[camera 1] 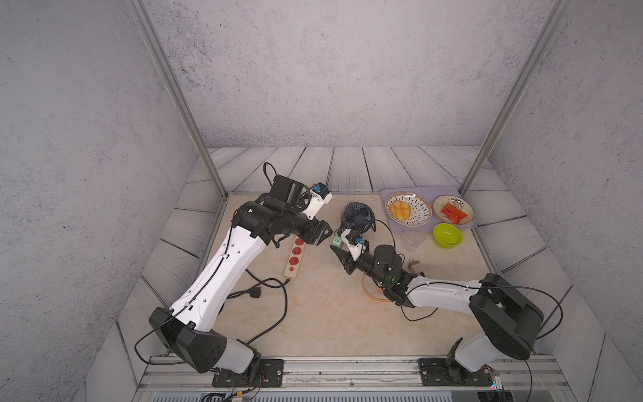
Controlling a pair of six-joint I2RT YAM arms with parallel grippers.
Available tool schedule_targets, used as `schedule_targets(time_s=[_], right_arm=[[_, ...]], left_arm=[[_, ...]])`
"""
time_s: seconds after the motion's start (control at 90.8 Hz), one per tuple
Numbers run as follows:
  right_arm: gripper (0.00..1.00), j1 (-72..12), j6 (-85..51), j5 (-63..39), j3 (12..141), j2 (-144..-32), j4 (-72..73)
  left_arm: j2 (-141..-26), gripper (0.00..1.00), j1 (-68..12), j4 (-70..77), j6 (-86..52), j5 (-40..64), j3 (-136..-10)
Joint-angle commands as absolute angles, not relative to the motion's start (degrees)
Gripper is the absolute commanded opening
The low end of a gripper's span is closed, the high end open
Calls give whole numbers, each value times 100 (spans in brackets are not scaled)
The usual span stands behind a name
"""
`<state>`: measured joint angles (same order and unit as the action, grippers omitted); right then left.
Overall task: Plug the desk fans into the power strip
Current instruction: Pick up the plug from the center of the board.
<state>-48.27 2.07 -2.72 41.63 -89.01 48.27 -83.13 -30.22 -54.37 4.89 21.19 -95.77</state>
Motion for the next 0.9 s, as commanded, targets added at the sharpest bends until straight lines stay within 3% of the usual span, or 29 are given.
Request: schedule_targets(time_s=[0.0,0.892], right_arm=[[27,-4883,37,-139,4311,-8667,4773],[26,-5089,-171,201,5166,-8418,3330]], left_arm=[[-8247,63,-2997,-5262,376,2318,-9480],[-8765,56,-3015,-4767,-254,2788,-9129]])
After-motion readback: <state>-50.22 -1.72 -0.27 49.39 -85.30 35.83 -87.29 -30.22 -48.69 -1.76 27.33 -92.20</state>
